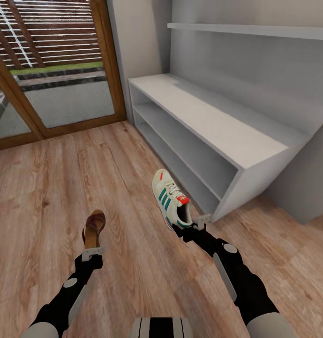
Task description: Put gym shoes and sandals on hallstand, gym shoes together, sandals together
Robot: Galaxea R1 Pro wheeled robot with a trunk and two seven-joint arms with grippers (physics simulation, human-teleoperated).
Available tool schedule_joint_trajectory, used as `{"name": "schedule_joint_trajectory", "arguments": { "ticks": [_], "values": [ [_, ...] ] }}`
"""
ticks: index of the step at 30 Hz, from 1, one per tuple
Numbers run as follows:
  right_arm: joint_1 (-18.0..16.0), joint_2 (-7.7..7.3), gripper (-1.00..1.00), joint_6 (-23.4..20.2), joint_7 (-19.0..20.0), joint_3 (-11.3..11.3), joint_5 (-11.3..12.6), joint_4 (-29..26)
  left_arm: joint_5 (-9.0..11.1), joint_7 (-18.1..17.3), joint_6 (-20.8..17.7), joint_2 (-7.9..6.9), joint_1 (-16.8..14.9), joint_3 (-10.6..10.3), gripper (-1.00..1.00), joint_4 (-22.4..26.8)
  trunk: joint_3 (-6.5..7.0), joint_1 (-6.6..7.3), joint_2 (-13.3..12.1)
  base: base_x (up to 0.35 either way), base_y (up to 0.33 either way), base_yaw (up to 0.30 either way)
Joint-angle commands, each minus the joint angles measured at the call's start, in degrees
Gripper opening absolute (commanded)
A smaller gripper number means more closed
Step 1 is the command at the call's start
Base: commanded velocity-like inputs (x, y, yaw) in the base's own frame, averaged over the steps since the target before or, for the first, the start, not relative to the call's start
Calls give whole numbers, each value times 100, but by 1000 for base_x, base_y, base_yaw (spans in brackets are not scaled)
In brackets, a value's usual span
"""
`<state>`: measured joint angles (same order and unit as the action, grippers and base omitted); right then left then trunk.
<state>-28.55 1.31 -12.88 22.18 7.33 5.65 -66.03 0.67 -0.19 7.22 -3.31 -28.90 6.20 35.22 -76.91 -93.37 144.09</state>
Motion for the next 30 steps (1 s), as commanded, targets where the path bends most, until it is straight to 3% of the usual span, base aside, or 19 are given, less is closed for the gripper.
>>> {"name": "schedule_joint_trajectory", "arguments": {
  "ticks": [1,16,25,30],
  "values": [
    [0,1,-100,-49,5,-3,59,-7,-16,1,15,0,-2,4,-100,-1,6,2,1,-62,31,0],
    [0,1,-100,-49,5,-3,59,0,-21,1,15,6,-2,4,-100,2,146,2,1,-7,4,0],
    [-1,1,-100,-52,5,-3,59,16,-15,1,8,6,-2,4,-100,2,430,25,-11,0,0,0],
    [-1,10,-100,-49,5,-3,56,315,-15,1,7,6,-2,4,-100,2,587,38,-17,0,0,0]
  ]
}}
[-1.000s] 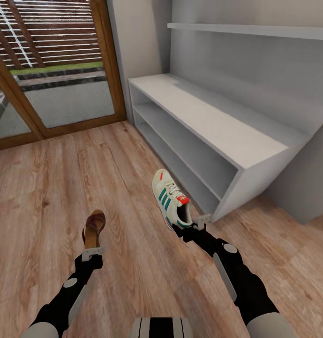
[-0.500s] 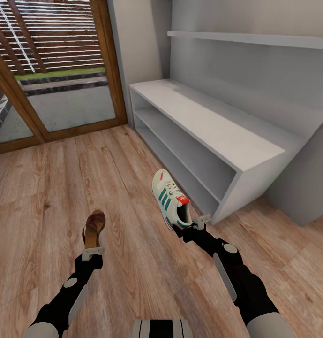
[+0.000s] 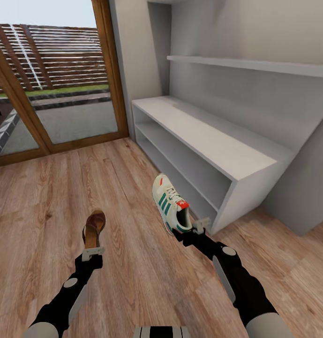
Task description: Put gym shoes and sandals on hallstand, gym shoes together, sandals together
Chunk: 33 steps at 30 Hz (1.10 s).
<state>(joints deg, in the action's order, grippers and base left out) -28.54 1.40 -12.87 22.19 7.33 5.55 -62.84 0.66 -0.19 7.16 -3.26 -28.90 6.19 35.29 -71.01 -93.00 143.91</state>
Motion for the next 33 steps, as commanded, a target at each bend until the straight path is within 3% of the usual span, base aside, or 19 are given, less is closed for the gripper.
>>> {"name": "schedule_joint_trajectory", "arguments": {
  "ticks": [1,33],
  "values": [
    [-1,4,-100,-49,4,-3,64,56,-13,1,14,1,-2,5,-100,-4,29,4,0,0,0,0],
    [0,1,-100,-51,4,-3,60,176,-13,1,14,1,-2,5,-100,-7,1037,86,-43,0,0,0]
  ]
}}
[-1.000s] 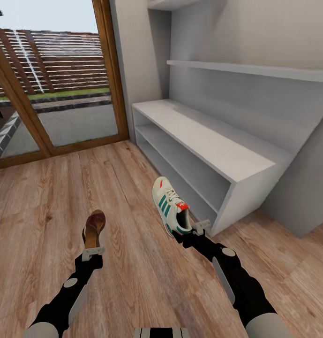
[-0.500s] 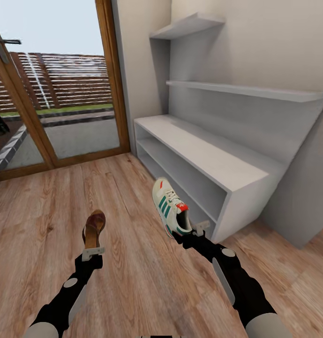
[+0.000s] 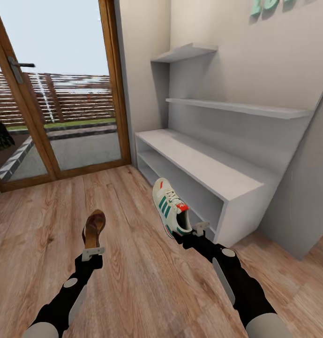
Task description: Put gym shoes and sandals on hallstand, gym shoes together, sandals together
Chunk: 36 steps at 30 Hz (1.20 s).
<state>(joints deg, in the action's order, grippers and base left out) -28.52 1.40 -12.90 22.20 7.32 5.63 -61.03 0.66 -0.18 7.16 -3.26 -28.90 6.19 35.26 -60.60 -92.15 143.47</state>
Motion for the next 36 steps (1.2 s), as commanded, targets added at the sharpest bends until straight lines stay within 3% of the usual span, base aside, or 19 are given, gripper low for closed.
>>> {"name": "schedule_joint_trajectory", "arguments": {
  "ticks": [1,14,29,36],
  "values": [
    [-2,0,-100,-48,4,-3,52,-5,-13,1,13,1,-2,5,-100,-4,5,1,1,0,0,0],
    [-3,0,-100,-48,4,-3,52,-5,-11,1,14,-2,-2,6,-100,-9,127,1,1,-13,41,0],
    [0,0,-100,-54,4,-3,61,-5,-4,1,13,-8,-2,14,-100,-10,216,1,1,69,299,0],
    [1,0,-100,-53,4,-3,61,-5,-4,1,13,-8,-2,14,-100,-15,225,1,1,95,311,-214]
  ]
}}
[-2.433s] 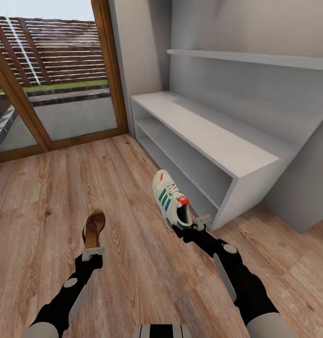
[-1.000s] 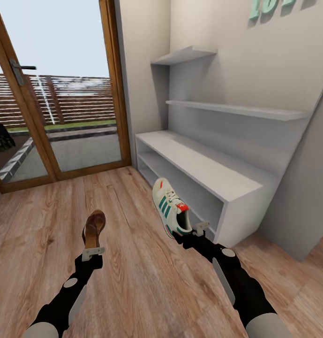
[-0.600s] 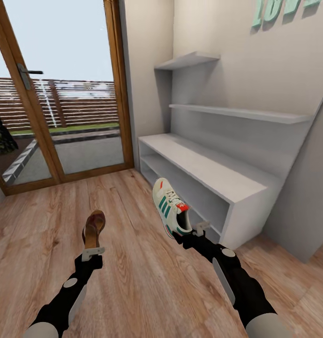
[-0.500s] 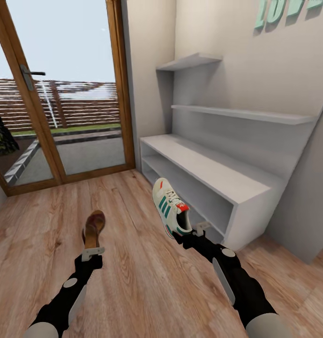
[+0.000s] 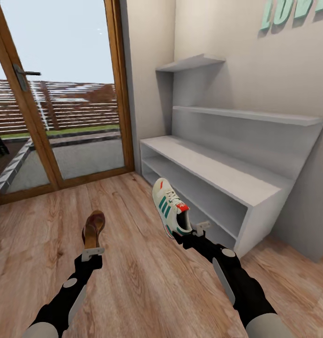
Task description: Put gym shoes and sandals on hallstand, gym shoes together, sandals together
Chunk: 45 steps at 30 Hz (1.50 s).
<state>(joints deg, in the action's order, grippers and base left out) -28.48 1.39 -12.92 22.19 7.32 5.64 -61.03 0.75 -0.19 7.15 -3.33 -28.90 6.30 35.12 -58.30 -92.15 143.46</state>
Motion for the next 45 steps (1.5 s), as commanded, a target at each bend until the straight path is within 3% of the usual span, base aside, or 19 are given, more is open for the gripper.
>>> {"name": "schedule_joint_trajectory", "arguments": {
  "ticks": [1,16,36,45],
  "values": [
    [-5,2,-100,-52,4,-2,60,-6,-14,1,15,-1,-1,3,-100,-3,-3,1,2,32,311,-287],
    [-7,2,-100,-49,4,-2,66,-5,-14,1,15,-1,-1,3,-100,-5,41,1,2,26,311,-291],
    [-8,2,-100,-47,4,-2,69,-6,-14,1,15,7,-1,-3,-100,-14,46,1,2,150,308,-21],
    [-7,-1,-100,-45,4,-2,69,-6,-14,1,15,8,-1,-6,-100,-14,78,1,2,111,307,-235]
  ]
}}
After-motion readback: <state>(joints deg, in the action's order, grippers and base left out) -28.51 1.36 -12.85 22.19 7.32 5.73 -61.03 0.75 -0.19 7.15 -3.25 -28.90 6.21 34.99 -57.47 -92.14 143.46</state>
